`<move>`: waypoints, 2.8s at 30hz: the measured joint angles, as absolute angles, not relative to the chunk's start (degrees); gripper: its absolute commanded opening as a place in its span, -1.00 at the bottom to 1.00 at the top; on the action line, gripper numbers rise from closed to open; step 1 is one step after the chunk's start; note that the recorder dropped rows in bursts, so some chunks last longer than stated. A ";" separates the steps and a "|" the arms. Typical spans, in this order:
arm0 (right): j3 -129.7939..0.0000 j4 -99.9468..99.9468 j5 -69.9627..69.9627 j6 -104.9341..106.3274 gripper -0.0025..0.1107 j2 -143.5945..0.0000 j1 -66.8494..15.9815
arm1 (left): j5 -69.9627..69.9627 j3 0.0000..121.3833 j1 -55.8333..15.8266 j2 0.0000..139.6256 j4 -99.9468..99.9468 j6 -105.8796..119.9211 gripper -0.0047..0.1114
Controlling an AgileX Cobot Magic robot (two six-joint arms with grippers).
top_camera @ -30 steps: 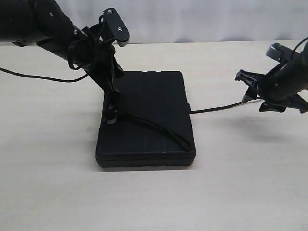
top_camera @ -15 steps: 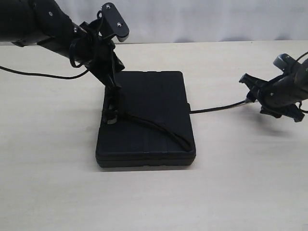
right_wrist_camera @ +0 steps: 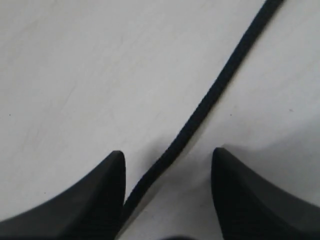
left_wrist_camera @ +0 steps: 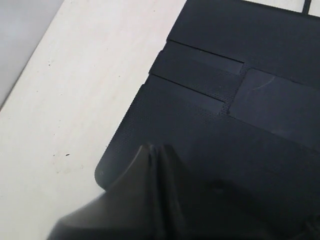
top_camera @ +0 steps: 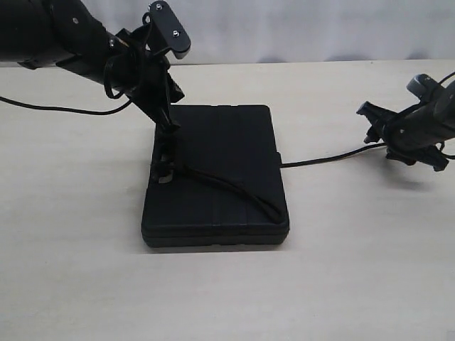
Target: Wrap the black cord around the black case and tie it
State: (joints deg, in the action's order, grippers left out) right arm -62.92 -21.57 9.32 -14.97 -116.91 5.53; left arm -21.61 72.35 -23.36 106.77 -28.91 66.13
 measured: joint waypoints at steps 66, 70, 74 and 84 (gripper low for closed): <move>-48.83 -13.91 -18.68 10.33 -0.88 -113.13 -10.77 | -26.51 72.30 -34.22 112.63 -39.00 99.95 -0.92; -48.79 -13.91 -19.02 10.33 -0.88 -113.13 -10.77 | -24.30 72.30 -34.22 112.63 -39.55 96.59 -0.92; -48.79 -13.53 -19.16 10.33 -0.88 -113.13 -10.77 | -19.85 72.21 -34.22 112.63 -44.97 93.09 -0.92; -47.51 -8.56 -23.48 10.21 -0.88 -113.13 -10.77 | -13.53 72.21 -30.81 112.63 -66.21 88.73 -0.92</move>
State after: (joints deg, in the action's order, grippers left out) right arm -47.51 -8.56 -23.48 10.21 -113.13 -10.77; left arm -13.53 72.21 -30.81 112.63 -66.21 88.73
